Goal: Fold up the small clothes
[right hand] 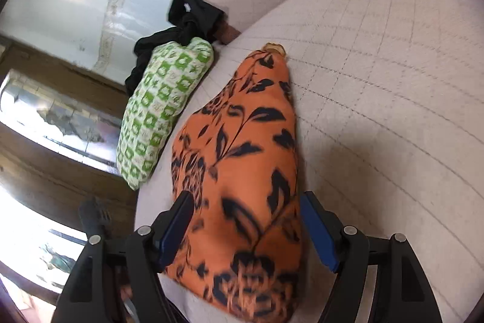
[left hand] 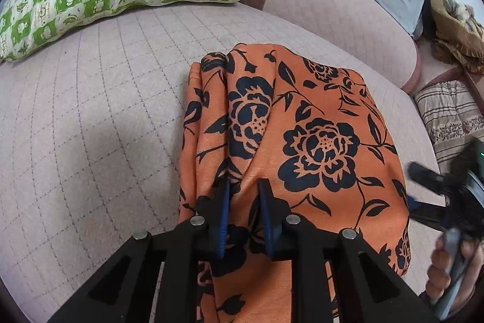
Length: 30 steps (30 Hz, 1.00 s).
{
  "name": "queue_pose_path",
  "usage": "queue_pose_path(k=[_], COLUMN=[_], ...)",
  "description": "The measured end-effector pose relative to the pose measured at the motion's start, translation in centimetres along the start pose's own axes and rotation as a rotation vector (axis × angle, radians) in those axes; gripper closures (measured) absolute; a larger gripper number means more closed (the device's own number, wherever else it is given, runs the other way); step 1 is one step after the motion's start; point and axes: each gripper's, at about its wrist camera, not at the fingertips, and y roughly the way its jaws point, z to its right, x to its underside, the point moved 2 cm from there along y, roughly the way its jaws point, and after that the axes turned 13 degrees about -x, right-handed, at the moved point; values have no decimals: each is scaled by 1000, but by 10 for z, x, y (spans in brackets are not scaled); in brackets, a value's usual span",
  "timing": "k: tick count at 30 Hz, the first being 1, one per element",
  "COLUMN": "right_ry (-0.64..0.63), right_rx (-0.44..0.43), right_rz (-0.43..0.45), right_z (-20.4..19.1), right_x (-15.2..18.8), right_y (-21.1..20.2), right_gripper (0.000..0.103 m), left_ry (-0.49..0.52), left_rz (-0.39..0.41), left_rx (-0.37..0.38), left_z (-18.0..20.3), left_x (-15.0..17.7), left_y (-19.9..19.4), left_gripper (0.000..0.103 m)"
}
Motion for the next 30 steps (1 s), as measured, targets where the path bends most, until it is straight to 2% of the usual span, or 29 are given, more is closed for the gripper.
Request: queue_pose_path(k=[1, 2, 3, 5, 6, 8, 9, 10, 11, 12, 14, 17, 20, 21, 22, 24, 27, 29, 30], right_ry=[46, 77, 32, -58, -94, -168, -168, -150, -123, -87, -60, 11, 111, 127, 95, -59, -151, -131, -119], right_rx=[-17, -22, 11, 61, 81, 190, 238, 222, 190, 122, 52, 28, 6, -1, 23, 107, 279, 245, 225], right_rz=[-37, -67, -79, -55, -47, -82, -113, -101, -89, -57, 13, 64, 21, 3, -4, -16, -53, -35, -13], right_z=[7, 10, 4, -15, -22, -23, -16, -14, -14, -15, -17, -9, 10, 12, 7, -23, -19, -17, -19], right_x=[-1, -1, 1, 7, 10, 18, 21, 22, 21, 20, 15, -3, -16, -19, -20, -20, -14, -13, -12], right_y=[11, 21, 24, 19, 16, 24, 30, 28, 23, 14, 2, 1, 29, 36, 39, 41, 50, 48, 40], right_gripper=[27, 33, 52, 70, 71, 71, 65, 60, 47, 35, 31, 29, 30, 49, 59, 68, 68, 63, 51], left_ry=[4, 5, 2, -5, -1, 6, 11, 13, 11, 7, 8, 16, 5, 5, 5, 2, 22, 22, 16], left_rz=[2, 4, 5, 7, 11, 15, 21, 25, 25, 26, 31, 40, 41, 43, 44, 45, 57, 64, 62], left_rx=[-2, -6, -3, 11, 11, 8, 4, 4, 9, 17, 23, 27, 40, 41, 43, 48, 35, 40, 48], left_z=[1, 0, -4, -5, -4, -1, -1, -1, 0, 0, 0, -2, -5, -6, -8, -8, -4, -5, -6], left_x=[-1, -1, 0, 1, 2, 2, 2, 2, 1, 1, 1, 3, 3, 3, 3, 4, 5, 5, 5], left_y=[1, 0, -2, 0, 0, 1, 0, -1, -1, 0, -1, -3, -2, -3, -3, -2, -2, -3, -2], left_gripper=[83, 83, 83, 83, 83, 83, 83, 83, 83, 82, 82, 82, 82, 82, 82, 81, 81, 81, 81])
